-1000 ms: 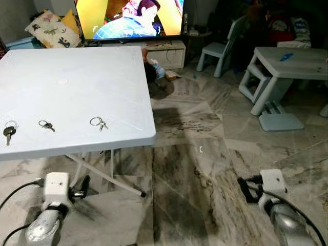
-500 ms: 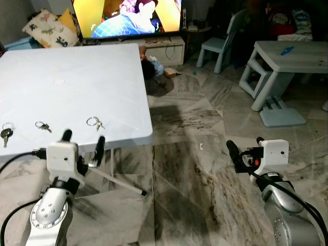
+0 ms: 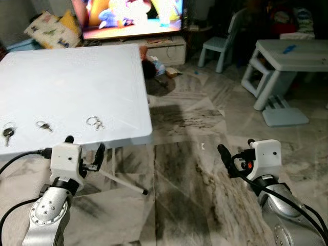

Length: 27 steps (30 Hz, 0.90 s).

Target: Hang keys on a hook

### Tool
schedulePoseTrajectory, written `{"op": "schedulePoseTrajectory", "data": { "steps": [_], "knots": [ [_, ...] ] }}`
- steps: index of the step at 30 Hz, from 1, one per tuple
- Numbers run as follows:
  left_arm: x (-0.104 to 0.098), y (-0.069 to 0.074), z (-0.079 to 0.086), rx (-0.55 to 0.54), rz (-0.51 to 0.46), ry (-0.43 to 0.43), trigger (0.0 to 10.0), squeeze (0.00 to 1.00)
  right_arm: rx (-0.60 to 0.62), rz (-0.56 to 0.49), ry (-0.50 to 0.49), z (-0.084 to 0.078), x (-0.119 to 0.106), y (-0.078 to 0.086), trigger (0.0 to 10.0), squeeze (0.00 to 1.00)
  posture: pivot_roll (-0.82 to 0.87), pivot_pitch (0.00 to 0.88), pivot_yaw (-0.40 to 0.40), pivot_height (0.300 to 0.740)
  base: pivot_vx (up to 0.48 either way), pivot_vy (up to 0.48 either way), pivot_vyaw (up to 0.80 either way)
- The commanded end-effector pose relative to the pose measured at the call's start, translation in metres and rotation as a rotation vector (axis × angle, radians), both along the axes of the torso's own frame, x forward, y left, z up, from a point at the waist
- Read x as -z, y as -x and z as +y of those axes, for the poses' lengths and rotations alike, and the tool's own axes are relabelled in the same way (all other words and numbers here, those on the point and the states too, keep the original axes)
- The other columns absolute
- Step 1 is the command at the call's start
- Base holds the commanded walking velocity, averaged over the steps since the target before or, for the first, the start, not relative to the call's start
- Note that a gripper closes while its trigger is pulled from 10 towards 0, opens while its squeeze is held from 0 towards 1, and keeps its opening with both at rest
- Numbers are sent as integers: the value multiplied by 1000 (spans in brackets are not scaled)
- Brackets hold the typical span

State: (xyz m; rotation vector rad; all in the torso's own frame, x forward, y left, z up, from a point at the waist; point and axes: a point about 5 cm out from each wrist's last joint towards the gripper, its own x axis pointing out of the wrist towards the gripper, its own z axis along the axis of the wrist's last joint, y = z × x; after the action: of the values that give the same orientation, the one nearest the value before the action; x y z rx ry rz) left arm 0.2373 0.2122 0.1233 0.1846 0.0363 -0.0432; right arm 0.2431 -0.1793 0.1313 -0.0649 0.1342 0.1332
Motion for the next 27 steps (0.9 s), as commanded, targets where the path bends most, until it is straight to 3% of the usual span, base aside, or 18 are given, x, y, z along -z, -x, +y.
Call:
{"op": "schedulePoseTrajectory", "data": {
  "steps": [1, 13, 22, 27],
  "knots": [
    [2, 1, 1, -9, 16, -17, 10000, 0, -27, -30, 10, 5, -9, -3, 10000, 0, 18, 0, 38, 740, 0, 0, 794],
    [1, -7, -8, 10, 21, -10, 10000, 0, -31, -43, 27, 5, -20, -17, 10000, 0, 6, 0, 36, 740, 0, 0, 794],
    [-2, -12, -13, 10, 10, 1, 10000, 0, -11, -39, -1, 8, -21, -18, 10000, 0, 3, 0, 24, 740, 0, 0, 789],
    [1, -9, -17, 15, 17, 21, 10000, 0, 24, 7, -48, 9, -18, -20, 10000, 0, 2, 2, 14, 740, 0, 0, 0]
  ]
}}
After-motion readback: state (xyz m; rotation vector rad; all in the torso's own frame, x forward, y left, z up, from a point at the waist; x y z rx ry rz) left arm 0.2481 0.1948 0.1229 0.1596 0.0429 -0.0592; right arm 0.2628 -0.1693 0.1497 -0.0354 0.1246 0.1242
